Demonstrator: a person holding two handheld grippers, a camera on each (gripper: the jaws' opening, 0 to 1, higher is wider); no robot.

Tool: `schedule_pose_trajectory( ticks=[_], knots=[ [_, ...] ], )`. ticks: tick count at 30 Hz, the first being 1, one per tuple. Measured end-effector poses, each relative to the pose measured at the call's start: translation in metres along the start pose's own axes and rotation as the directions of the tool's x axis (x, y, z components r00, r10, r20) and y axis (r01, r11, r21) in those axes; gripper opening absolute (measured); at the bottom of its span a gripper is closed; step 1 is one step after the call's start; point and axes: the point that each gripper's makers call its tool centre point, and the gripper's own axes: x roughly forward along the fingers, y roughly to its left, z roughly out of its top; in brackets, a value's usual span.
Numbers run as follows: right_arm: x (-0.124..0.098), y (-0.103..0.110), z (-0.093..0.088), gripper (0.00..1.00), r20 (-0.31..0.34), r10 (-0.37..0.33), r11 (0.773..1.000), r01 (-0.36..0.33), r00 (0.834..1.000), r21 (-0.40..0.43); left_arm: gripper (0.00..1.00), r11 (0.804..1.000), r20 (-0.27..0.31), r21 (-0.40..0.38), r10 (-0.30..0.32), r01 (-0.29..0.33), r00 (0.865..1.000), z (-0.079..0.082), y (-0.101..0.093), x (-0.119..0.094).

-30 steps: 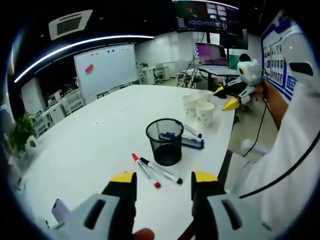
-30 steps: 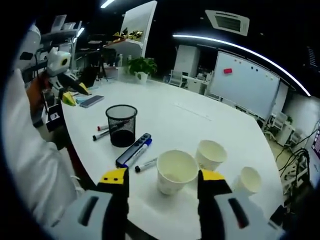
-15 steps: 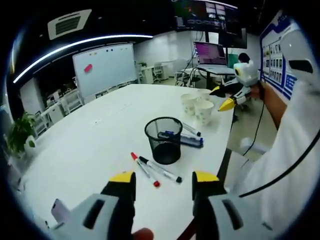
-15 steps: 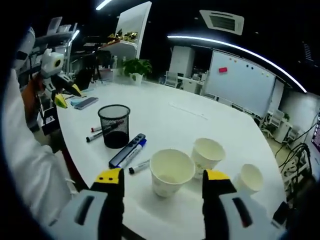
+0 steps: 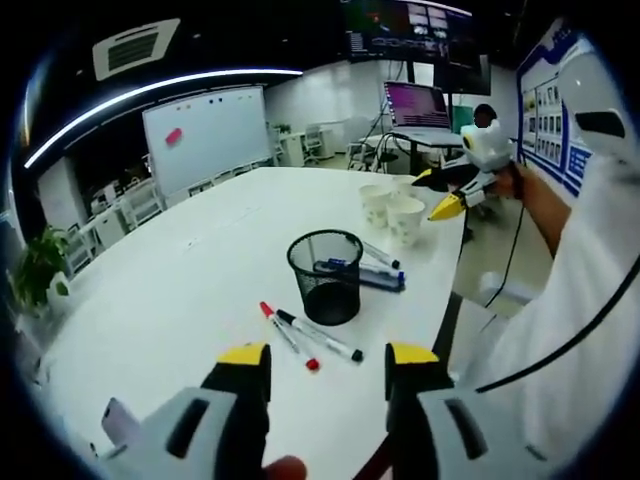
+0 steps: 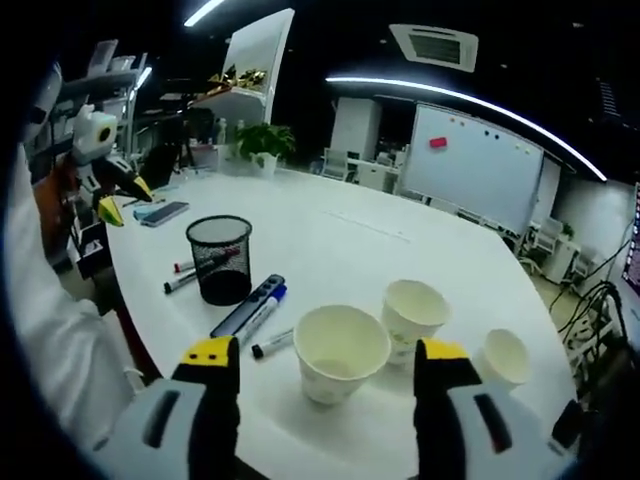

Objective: Place the scattered laser pointers and whiteboard markers into the pen holder and stack the scattered paper cups together

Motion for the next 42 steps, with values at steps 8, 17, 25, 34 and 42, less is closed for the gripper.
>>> schedule_pose_trajectory(
  ticks=[8, 17, 25, 34, 42],
  knots=[
    [0.007, 0.000, -0.004, 0.77, 0.001, -0.005, 1.000, 0.005, 1.000, -0.013, 0.47, 1.000, -0.003, 0.004, -0.004, 0.004, 1.000, -0.002, 0.000, 0.001],
    [0.016, -0.001, -0.004, 0.86, 0.024, -0.008, 1.000, 0.009, 1.000, -0.019, 0.47, 1.000, -0.007, 0.002, -0.007, 0.007, 1.000, -0.004, -0.001, 0.002],
    [0.021, -0.002, -0.010, 0.86, 0.026, -0.005, 1.000, 0.004, 1.000, 0.015, 0.47, 1.000, -0.008, 0.005, -0.008, 0.008, 1.000, -0.005, -0.001, 0.003],
    [0.026, -0.006, -0.013, 0.87, 0.047, -0.015, 0.999, 0.014, 0.999, 0.030, 0.47, 1.000, -0.007, 0.004, -0.009, 0.009, 1.000, -0.006, -0.002, 0.002],
    [0.032, -0.009, -0.016, 0.88, 0.080, -0.027, 0.998, 0.023, 0.996, 0.056, 0.47, 1.000, -0.006, 0.007, -0.008, 0.008, 1.000, -0.007, -0.001, 0.001]
  ],
)
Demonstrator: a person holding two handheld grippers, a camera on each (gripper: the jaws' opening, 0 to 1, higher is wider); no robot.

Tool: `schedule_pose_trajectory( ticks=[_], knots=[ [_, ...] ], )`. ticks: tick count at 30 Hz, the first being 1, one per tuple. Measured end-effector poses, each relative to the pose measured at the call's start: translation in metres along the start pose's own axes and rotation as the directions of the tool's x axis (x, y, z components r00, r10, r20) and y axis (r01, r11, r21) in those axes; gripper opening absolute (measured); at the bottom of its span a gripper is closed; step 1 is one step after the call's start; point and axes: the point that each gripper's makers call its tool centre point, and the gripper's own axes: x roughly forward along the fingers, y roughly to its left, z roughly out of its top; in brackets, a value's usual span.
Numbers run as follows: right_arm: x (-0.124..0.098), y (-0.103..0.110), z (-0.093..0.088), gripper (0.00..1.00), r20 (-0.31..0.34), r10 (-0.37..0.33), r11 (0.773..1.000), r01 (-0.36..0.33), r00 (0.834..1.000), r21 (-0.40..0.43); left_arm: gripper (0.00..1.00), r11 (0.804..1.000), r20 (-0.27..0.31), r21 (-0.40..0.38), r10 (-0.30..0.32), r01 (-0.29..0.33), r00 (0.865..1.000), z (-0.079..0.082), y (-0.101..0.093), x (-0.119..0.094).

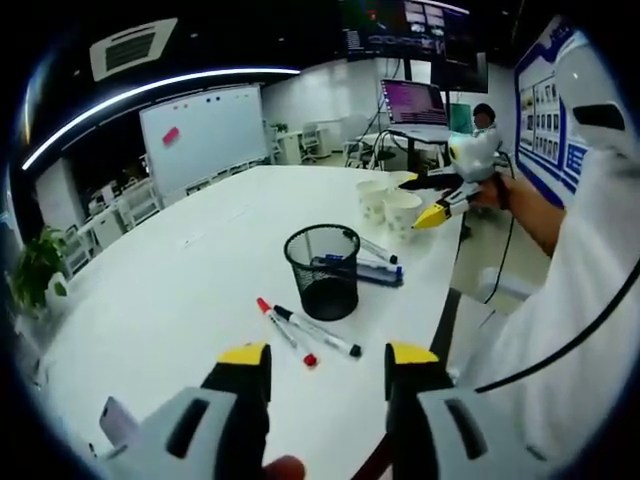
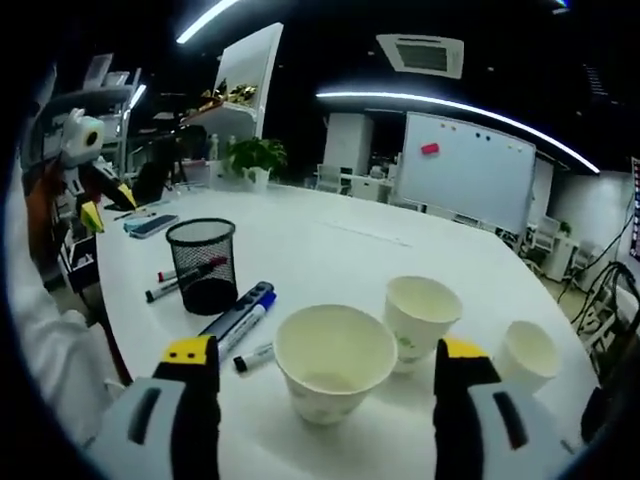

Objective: Place the scattered laser pointers and whiteboard markers into the pen holder and stack the scattered paper cups together

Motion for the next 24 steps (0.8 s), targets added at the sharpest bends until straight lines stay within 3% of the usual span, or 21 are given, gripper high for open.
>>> schedule_pose_trajectory(
  ticks=[13, 24],
  knots=[
    [0.008, -0.001, -0.005, 0.87, 0.026, 0.001, 0.998, -0.003, 1.000, 0.060, 0.47, 1.000, -0.003, 0.007, -0.008, 0.008, 1.000, -0.001, -0.001, 0.002],
    [0.016, 0.005, -0.008, 0.83, 0.035, 0.021, 0.999, -0.023, 0.999, 0.050, 0.47, 1.000, 0.005, 0.014, 0.010, -0.010, 1.000, 0.002, 0.003, 0.000]
  ],
)
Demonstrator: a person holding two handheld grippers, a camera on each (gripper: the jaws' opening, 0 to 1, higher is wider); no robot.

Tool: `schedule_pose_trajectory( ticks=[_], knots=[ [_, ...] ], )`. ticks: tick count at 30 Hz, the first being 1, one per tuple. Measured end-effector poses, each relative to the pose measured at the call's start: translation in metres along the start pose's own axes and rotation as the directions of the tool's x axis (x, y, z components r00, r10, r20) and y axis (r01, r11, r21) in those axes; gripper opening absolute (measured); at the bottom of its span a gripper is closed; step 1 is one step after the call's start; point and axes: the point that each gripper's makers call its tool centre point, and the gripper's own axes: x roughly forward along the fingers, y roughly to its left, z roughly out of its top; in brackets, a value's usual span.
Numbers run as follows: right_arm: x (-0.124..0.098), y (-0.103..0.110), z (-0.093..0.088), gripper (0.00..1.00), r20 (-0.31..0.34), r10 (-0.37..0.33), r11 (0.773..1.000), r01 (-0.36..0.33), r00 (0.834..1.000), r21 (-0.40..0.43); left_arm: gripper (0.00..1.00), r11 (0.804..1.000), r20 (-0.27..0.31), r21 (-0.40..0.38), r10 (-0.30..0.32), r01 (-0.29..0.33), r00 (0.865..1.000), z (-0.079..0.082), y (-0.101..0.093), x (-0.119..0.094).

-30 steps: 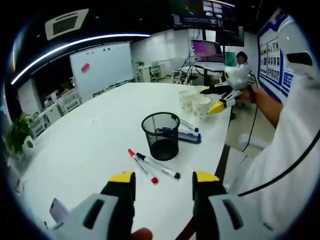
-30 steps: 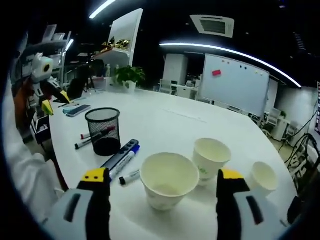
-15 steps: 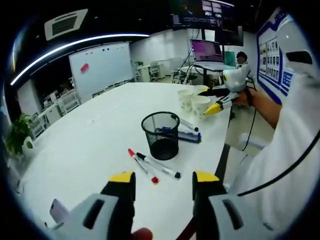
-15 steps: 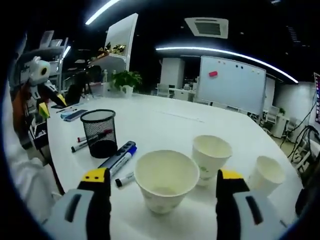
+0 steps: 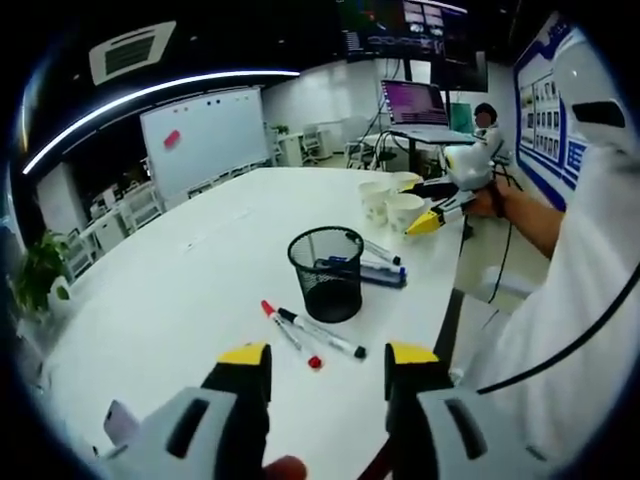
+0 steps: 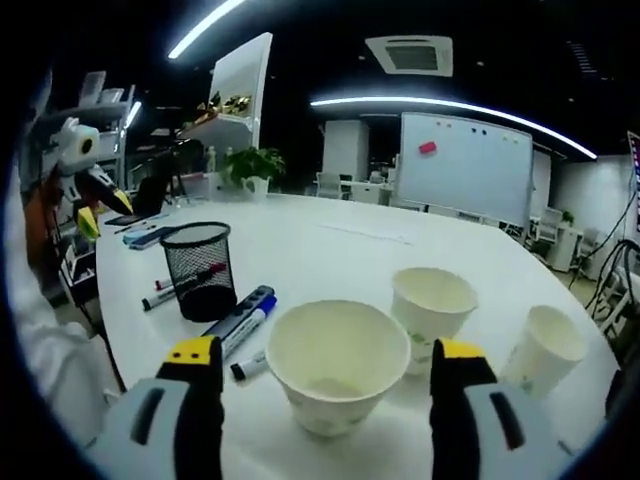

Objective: Place the scattered laser pointers and whiteboard markers into the pen holder and stack the scattered paper cups together

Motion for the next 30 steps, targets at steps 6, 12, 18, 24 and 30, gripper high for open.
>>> schedule_pose_trajectory(
  ticks=[6, 12, 18, 24, 30],
  knots=[
    [0.001, -0.003, -0.003, 0.76, 0.007, -0.010, 1.000, 0.010, 1.000, 0.013, 0.47, 1.000, -0.004, 0.001, -0.002, 0.002, 1.000, -0.001, 0.000, 0.001],
    [0.003, -0.005, 0.000, 0.70, 0.029, -0.017, 0.999, 0.015, 0.999, 0.037, 0.46, 1.000, -0.007, 0.002, -0.003, 0.003, 1.000, -0.002, 0.000, 0.001],
    [0.004, -0.002, 0.001, 0.63, 0.038, -0.010, 0.999, 0.008, 0.999, 0.042, 0.46, 1.000, -0.011, -0.003, 0.000, 0.000, 1.000, -0.004, 0.001, 0.001],
    [0.003, -0.002, 0.000, 0.52, 0.048, -0.010, 0.999, 0.007, 0.999, 0.051, 0.46, 1.000, -0.011, -0.005, -0.001, 0.001, 1.000, -0.005, 0.001, 0.000],
    [0.002, 0.007, 0.002, 0.51, 0.060, 0.020, 1.000, -0.021, 0.998, 0.017, 0.46, 1.000, -0.012, -0.004, -0.001, 0.001, 1.000, -0.005, 0.001, 0.000]
  ],
)
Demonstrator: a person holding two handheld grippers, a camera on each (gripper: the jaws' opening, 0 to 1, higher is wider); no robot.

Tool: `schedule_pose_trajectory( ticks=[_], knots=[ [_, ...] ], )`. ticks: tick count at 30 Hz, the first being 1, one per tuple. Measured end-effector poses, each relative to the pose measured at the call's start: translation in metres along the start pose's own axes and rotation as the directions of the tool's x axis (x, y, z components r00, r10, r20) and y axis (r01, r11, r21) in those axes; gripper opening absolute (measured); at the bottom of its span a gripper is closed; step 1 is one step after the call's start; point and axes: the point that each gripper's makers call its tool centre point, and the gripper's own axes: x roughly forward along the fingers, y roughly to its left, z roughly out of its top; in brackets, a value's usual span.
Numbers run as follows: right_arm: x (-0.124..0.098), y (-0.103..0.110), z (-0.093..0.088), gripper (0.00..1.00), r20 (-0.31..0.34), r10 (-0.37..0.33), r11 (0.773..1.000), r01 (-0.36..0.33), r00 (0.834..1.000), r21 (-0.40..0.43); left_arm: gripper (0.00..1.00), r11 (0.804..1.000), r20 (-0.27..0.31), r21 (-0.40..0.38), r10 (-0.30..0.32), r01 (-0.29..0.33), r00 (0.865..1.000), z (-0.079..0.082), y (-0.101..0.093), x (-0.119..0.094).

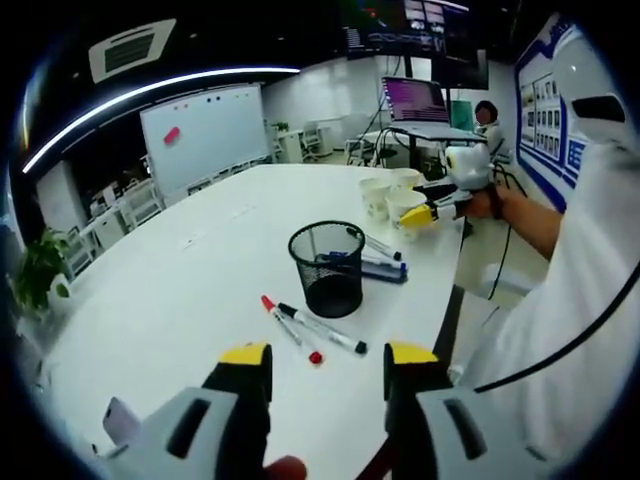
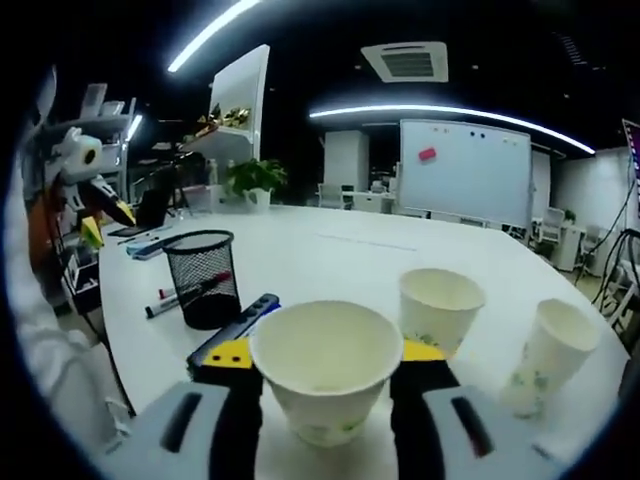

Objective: Place the scattered laser pointers and whiteboard markers into the pen holder and stack the scattered paper cups together

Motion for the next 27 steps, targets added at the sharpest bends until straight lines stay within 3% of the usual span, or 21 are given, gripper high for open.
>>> schedule_pose_trajectory(
  ticks=[27],
  knots=[
    [-0.011, 0.002, 0.017, 0.50, 0.057, -0.014, 1.000, 0.014, 0.998, 0.013, 0.45, 1.000, 0.001, 0.014, -0.002, 0.002, 1.000, 0.004, -0.004, 0.000]
  ],
)
